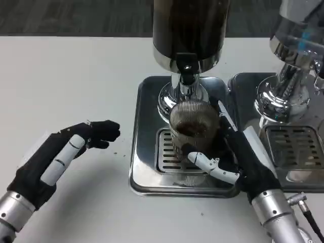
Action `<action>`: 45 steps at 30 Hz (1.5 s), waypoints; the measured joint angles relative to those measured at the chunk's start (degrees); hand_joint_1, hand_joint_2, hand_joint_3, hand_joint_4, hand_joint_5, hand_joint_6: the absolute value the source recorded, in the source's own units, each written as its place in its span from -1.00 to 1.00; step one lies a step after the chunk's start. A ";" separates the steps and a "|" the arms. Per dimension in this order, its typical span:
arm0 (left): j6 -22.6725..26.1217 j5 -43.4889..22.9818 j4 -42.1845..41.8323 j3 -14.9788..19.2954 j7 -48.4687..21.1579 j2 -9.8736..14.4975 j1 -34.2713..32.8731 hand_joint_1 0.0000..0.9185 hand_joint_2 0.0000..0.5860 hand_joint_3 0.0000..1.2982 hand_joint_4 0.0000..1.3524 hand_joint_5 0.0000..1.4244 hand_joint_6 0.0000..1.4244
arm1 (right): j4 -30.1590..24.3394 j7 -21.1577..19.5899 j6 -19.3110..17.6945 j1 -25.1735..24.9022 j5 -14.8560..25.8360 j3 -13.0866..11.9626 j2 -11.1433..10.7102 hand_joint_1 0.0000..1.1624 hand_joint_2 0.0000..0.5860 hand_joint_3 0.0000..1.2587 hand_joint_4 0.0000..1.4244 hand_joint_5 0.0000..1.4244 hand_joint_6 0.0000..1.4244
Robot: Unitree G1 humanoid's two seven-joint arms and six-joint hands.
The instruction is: Grasp the cup under the faucet to collect the drink, then remove the cup.
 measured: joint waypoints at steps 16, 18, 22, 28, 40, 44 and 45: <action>1.14 0.09 -0.01 -0.11 0.13 0.03 1.76 -1.00 -0.23 -0.32 -0.44 -0.55 -0.52 | -1.61 -3.20 5.26 -1.88 -2.58 2.34 0.50 0.07 -0.20 -0.89 -0.76 -0.59 -0.40; 1.18 0.09 -0.01 -0.11 0.13 0.12 1.79 -1.00 -0.22 -0.31 -0.43 -0.55 -0.51 | -1.69 -3.41 5.63 -1.95 -2.86 2.59 0.52 0.09 -0.20 -0.85 -0.71 -0.56 -0.34; 1.28 0.09 -0.01 -0.11 0.13 0.44 1.83 -1.00 -0.20 -0.30 -0.42 -0.54 -0.51 | -1.70 -4.17 6.14 -2.13 -3.03 2.85 0.88 0.10 -0.20 -0.77 -0.63 -0.50 -0.28; 1.33 0.09 0.01 -0.11 0.13 0.80 1.93 -1.00 -0.20 -0.30 -0.41 -0.53 -0.51 | -1.66 -5.45 6.26 -2.30 -3.24 3.29 1.02 0.12 -0.20 -0.62 -0.50 -0.36 -0.06; 1.33 0.09 0.23 -0.11 0.13 1.09 2.91 -1.00 -0.20 -0.30 -0.40 -0.51 -0.49 | 0.94 -11.88 3.27 -2.40 -5.57 4.73 2.31 0.15 -0.21 -0.42 -0.28 -0.11 0.27; 1.33 0.09 0.23 -0.11 0.13 1.11 2.91 -1.00 -0.19 -0.31 -0.39 -0.51 -0.48 | 2.48 -14.40 1.68 -2.40 -6.83 5.21 2.52 0.16 -0.20 -0.39 -0.25 -0.07 0.31; 1.33 0.09 0.23 -0.11 0.13 1.12 2.91 -1.00 -0.19 -0.31 -0.39 -0.51 -0.48 | 2.73 -15.19 1.43 -2.40 -7.23 5.34 2.60 0.16 -0.20 -0.39 -0.24 -0.06 0.33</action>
